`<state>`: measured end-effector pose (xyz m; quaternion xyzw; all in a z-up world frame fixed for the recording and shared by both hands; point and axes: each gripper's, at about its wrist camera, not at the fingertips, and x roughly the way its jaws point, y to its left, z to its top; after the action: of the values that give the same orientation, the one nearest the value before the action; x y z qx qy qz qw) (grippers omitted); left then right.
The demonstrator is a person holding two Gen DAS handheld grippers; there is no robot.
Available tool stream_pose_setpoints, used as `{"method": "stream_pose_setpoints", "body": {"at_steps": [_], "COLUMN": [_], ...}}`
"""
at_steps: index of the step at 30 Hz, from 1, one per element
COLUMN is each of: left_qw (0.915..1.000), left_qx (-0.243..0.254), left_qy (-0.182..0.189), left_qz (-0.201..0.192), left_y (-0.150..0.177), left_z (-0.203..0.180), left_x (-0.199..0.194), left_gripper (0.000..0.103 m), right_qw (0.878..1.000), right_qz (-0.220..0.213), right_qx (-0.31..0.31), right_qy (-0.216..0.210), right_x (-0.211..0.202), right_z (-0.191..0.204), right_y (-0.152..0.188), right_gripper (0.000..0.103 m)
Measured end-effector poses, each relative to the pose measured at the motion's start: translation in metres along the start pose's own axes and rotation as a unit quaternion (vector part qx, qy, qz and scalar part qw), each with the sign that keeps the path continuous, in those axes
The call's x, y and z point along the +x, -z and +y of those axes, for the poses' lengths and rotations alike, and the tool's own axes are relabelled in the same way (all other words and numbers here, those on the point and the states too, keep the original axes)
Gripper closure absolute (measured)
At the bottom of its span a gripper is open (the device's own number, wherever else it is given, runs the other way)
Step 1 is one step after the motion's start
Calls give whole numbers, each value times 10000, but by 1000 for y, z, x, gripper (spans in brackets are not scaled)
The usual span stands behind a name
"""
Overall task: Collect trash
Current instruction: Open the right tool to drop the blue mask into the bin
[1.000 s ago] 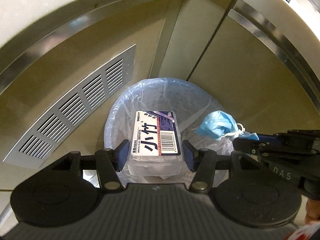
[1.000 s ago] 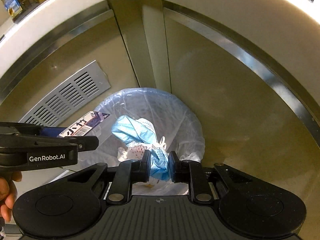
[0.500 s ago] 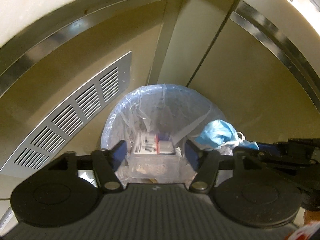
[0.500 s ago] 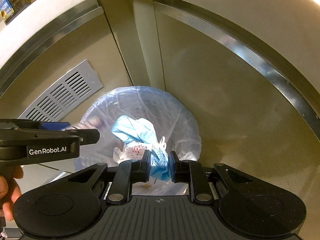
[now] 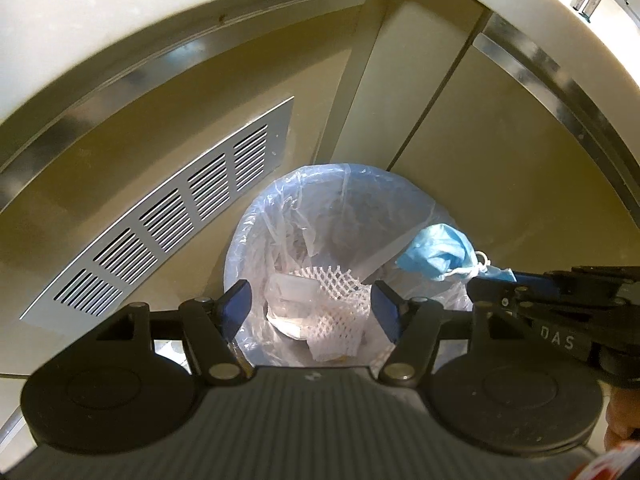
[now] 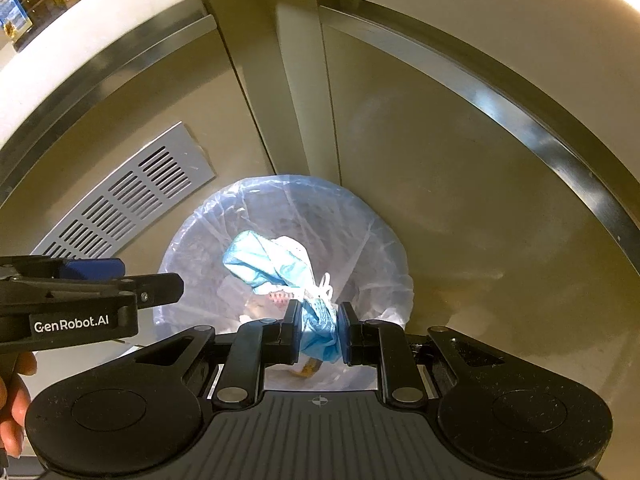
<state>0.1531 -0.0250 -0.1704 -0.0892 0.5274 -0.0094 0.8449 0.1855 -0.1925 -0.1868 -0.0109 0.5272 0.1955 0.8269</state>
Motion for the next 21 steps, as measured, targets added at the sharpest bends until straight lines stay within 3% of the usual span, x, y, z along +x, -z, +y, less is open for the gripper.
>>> {"method": "stream_pose_setpoints", "body": {"at_steps": [17, 18, 20, 21], "left_qw": [10000, 10000, 10000, 10000], "left_qx": [-40, -47, -53, -54], "left_qy": [-20, -22, -33, -35], "left_qz": [-75, -79, -76, -74], "left_y": [2, 1, 2, 2], "left_z": [6, 7, 8, 8], "left_x": [-7, -8, -8, -8], "left_gripper": [41, 41, 41, 41], "right_qw": [9999, 9998, 9997, 9996], "right_qz": [-58, -79, -137, -153], "right_qx": [78, 97, 142, 151], "right_qy": [-109, -153, -167, -170], "right_x": [-4, -5, -5, -5], "right_z": [-3, -4, -4, -4], "right_y": [-2, -2, -2, -2], "right_gripper": [82, 78, 53, 52]}}
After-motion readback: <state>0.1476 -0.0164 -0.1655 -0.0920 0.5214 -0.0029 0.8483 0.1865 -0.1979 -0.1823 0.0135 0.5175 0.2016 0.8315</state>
